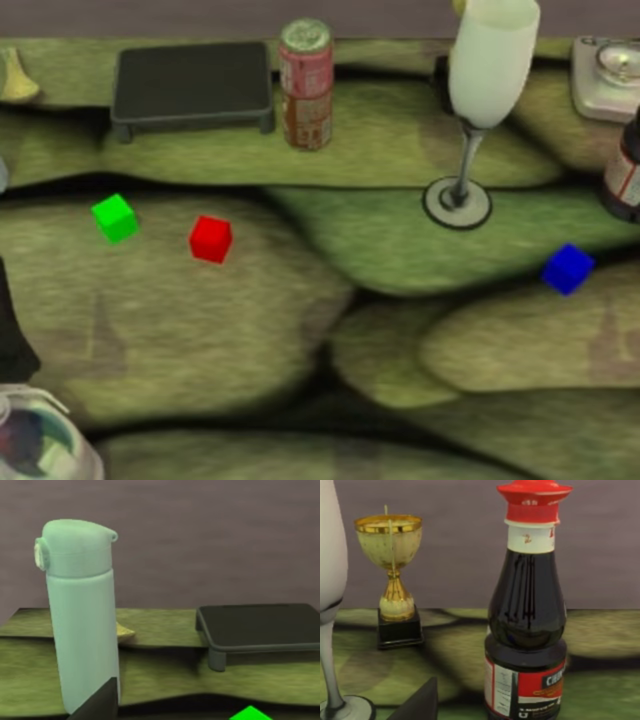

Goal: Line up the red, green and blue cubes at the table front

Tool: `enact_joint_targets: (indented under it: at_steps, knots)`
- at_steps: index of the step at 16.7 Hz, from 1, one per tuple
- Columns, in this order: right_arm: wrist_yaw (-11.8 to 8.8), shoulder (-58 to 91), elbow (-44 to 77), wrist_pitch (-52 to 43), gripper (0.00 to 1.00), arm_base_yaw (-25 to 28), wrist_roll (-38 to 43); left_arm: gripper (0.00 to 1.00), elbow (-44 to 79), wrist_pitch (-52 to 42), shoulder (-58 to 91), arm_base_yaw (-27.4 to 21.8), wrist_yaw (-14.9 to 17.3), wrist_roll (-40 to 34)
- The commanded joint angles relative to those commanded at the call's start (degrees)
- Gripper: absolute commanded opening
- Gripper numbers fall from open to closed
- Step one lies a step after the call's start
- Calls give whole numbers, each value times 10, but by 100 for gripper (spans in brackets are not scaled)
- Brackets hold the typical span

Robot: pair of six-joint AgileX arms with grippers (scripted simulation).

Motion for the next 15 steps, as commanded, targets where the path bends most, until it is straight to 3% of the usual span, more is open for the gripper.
enact_joint_targets:
  at_steps: [7, 15]
  knots:
    - [0, 0, 0, 0, 100, 0, 0, 100, 89, -59, 88, -19, 2, -5]
    - [0, 0, 0, 0, 100, 0, 0, 100, 465, -302, 527, -88, 0, -16]
